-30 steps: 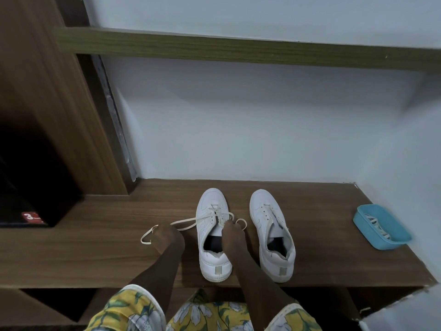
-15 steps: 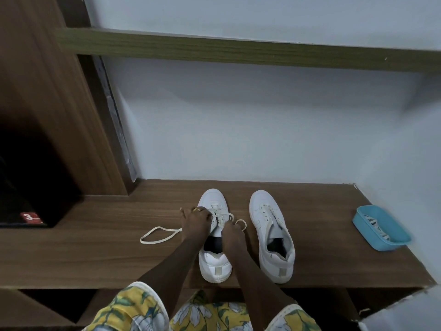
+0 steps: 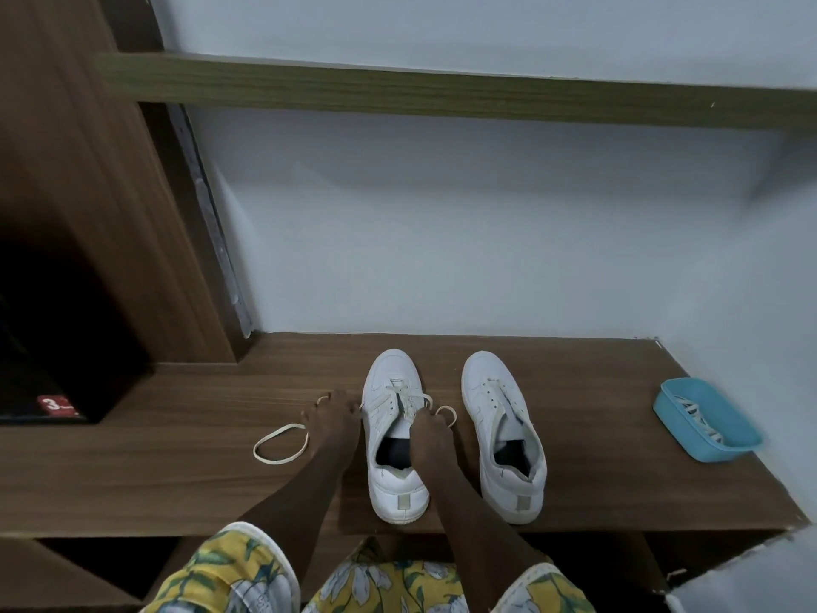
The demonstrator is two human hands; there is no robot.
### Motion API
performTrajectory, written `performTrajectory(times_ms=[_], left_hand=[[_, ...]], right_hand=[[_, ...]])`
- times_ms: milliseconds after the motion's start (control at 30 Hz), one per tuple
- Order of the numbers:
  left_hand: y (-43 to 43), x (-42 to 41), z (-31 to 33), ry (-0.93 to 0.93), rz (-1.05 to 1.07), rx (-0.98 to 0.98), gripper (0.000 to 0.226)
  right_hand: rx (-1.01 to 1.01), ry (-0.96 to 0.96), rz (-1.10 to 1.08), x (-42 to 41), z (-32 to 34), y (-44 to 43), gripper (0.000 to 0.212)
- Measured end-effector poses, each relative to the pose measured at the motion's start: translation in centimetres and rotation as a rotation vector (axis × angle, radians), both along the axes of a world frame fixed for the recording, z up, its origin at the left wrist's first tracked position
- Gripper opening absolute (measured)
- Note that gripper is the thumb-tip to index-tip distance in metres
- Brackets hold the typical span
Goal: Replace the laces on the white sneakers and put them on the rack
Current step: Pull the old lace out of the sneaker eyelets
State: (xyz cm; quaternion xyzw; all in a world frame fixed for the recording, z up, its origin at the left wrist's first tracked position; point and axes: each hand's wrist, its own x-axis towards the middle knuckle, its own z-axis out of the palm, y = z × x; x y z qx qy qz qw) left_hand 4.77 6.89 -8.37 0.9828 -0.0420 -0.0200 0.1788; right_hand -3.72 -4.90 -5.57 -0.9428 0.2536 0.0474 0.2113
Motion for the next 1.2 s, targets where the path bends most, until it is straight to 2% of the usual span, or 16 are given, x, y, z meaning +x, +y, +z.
performTrajectory(times_ms=[100,200,367,733,967,1067,1200], left_hand=[[-1.5,0.3,1.0,-0.002,-0.144,-0.171,0.031],[-3.3,0.1,2.3,-0.05,-0.266,-0.209,0.031],[-4.7,0.2,2.6,-0.119,-0.381,-0.102,0.03],[-5.8,0.3,2.6,-0.121,-0.515,0.182,0.023],[-5.6,-0.3,2.2,-0.083,-0.503,0.183,0.025],[-5.3,-0.1,2.0,-0.04,-0.448,0.025,0.023],[-4.8,-0.1,1.5,0.04,-0.216,-0.248,0.029]], right_hand=[[0.011,0.0,0.003,-0.2,0.0,-0.1,0.032],[0.011,-0.021,0.008,-0.3,0.0,-0.3,0.043],[0.029,-0.043,0.022,-0.5,0.1,-0.2,0.05],[0.027,-0.043,0.018,-0.3,0.0,0.0,0.042],[0.059,-0.039,0.005,-0.2,-0.1,0.0,0.044],[0.059,-0.036,0.007,-0.2,-0.1,0.0,0.044],[0.063,-0.041,0.005,-0.3,0.0,0.0,0.04]])
